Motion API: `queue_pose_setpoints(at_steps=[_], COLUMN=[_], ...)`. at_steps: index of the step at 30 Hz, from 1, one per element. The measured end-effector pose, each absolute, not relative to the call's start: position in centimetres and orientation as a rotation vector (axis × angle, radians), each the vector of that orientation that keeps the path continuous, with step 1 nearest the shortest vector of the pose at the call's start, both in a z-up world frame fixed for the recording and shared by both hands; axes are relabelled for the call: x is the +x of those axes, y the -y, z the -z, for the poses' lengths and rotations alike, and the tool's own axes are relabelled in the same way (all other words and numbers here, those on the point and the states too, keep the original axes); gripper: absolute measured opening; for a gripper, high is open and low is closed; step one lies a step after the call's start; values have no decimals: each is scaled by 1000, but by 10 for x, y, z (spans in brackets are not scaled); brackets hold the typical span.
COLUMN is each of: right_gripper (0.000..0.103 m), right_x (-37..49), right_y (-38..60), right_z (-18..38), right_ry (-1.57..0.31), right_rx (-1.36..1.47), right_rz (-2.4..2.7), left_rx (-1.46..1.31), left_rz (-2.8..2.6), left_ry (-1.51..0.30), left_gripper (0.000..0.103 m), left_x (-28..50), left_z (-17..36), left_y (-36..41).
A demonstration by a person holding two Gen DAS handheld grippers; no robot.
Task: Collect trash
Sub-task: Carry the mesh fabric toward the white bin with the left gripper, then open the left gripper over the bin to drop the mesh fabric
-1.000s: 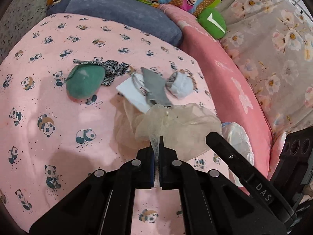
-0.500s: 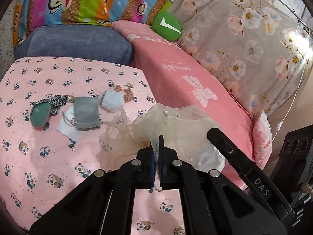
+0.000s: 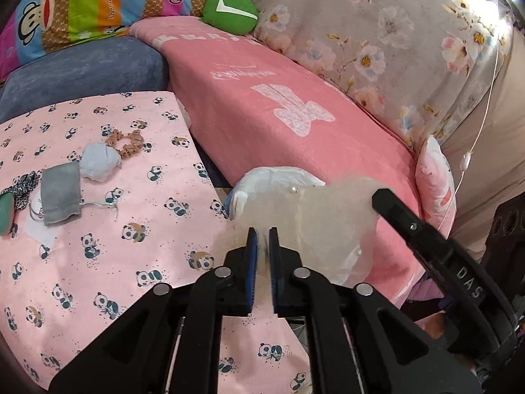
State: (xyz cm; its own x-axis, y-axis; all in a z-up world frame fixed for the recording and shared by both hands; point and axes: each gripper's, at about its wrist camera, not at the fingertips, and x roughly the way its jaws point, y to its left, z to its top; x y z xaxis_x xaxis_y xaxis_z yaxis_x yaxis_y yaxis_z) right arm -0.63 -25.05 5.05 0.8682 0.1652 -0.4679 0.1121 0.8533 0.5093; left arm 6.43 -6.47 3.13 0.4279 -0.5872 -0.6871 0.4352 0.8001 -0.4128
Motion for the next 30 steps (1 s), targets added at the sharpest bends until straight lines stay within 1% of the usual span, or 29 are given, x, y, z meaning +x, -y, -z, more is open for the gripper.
queue_pose_setpoints(at_steps=[1,2,7,8,9,10,11,12,13,14,15,16,17,21,24,30], right_gripper=[2,2,2,2,2,2,2,2,2,2,2,2,2,2,2,2], right_x=[-6,-6,-1,0,1,2,2,3,4,4,6,7,7,7,7,6], right_y=[257,263,288,292,294,297,299,302,304,305,308,310,312,325,338,363], right_z=[-48,-45,-30,-28,-27,-27,-27,-28,-29,-31,-33,-36,-38,-47,-49,-27], right_ry=[-525,-525,-541,-545,-546,-545,-543,-538,-533,-528,-522,-516,-511,-481,-470,-509], right_rx=[558,562,591,596,601,605,609,611,612,613,612,610,608,599,592,605], right_rz=[-19,-11,18,20,21,22,21,21,22,23,25,28,31,52,100,187], left_rx=[-172,-162,-86,-71,-57,-41,-28,-25,-24,-23,-25,-27,-32,-15,-20,-46], left_rz=[650,651,682,694,699,699,692,688,687,685,699,718,722,729,702,623], left_ry=[-945,-961,-1027,-1037,-1044,-1050,-1058,-1064,-1068,-1072,-1074,-1081,-1083,-999,-969,-989], left_gripper=[24,27,27,29,30,39,43,43,42,31,18,0,1,0,0,0], left_x=[64,63,63,64,64,65,68,71,74,77,81,84,88,96,109,133], left_z=[-25,-18,14,20,24,30,35,39,43,44,44,44,41,17,6,17], left_y=[73,80,115,123,130,137,143,147,151,156,159,164,167,173,171,148])
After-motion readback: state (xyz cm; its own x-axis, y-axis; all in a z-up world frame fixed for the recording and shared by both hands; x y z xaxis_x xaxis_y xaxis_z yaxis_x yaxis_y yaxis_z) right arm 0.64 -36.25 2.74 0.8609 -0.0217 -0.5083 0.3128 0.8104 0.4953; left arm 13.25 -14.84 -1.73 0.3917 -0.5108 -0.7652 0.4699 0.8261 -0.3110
